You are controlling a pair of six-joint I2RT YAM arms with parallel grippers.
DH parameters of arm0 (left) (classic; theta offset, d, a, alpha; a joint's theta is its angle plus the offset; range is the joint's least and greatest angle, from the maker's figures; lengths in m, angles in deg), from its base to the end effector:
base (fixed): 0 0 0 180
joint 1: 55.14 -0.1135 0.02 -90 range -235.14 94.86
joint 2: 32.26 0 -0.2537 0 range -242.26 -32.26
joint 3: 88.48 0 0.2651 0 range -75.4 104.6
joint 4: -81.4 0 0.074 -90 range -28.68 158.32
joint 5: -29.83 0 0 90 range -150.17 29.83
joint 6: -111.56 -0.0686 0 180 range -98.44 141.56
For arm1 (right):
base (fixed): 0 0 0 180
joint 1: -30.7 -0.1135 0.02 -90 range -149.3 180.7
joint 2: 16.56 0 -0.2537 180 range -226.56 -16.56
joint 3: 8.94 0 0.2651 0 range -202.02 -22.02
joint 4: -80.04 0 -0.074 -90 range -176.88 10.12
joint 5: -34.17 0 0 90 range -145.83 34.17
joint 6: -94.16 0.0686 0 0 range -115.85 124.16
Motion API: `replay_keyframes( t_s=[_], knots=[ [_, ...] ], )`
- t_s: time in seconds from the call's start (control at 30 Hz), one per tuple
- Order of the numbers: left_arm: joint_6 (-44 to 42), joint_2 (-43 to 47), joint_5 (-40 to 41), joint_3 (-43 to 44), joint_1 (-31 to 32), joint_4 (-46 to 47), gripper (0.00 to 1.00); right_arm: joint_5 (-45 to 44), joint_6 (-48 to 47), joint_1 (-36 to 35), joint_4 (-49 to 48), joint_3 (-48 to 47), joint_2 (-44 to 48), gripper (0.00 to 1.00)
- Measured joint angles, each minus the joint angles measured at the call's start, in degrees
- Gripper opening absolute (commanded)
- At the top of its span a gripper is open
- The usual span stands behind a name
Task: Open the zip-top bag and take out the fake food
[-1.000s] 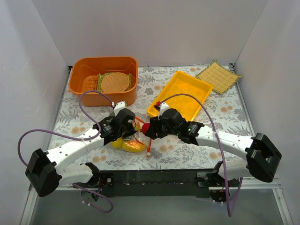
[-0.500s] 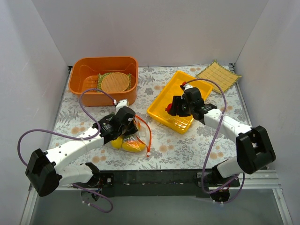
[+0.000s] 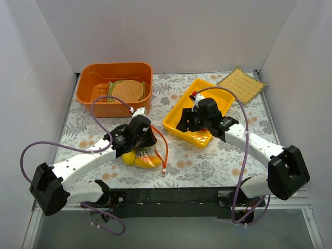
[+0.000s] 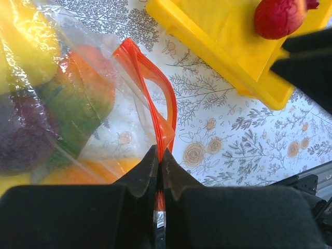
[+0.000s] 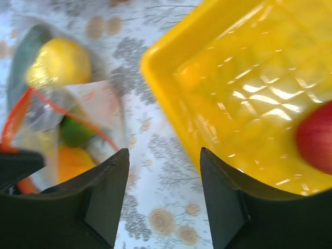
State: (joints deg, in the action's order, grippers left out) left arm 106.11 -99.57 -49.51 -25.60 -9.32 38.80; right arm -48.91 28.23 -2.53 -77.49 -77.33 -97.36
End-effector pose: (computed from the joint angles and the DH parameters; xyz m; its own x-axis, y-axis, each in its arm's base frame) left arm 0.2062 -0.1940 0.2236 -0.6626 -0.7220 -0.1995 -0.4490 0.5960 -0.6657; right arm 0.2924 0.2014 0.2257 -0.6923 0.0305 -0.7209 -0.3771 0.8365 0.3975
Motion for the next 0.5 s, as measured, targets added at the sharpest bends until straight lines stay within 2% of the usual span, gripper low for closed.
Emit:
replay_keyframes(
  t_s=[0.17,0.37,0.4,0.43,0.5],
  knots=[
    [-0.31,-0.09,-1.27,0.09,0.0,0.98,0.0,3.72,3.91,-8.87,-4.81,4.81,3.21,0.53],
    [-0.33,-0.09,-2.67,0.11,0.0,1.92,0.0,8.57,8.31,-14.12,-10.82,5.73,-3.34,0.53],
    [-0.33,-0.09,-2.84,0.11,0.0,2.01,0.05,9.22,8.83,-14.4,-11.69,5.73,-4.26,0.53],
    [-0.35,-0.09,-3.13,0.11,0.0,2.16,0.27,9.86,9.25,-14.64,-12.63,5.73,-5.09,0.53],
    [-0.76,0.0,-3.45,0.11,0.0,2.12,0.38,11.04,9.92,-15.08,-14.36,5.73,-6.69,0.53]
  ],
)
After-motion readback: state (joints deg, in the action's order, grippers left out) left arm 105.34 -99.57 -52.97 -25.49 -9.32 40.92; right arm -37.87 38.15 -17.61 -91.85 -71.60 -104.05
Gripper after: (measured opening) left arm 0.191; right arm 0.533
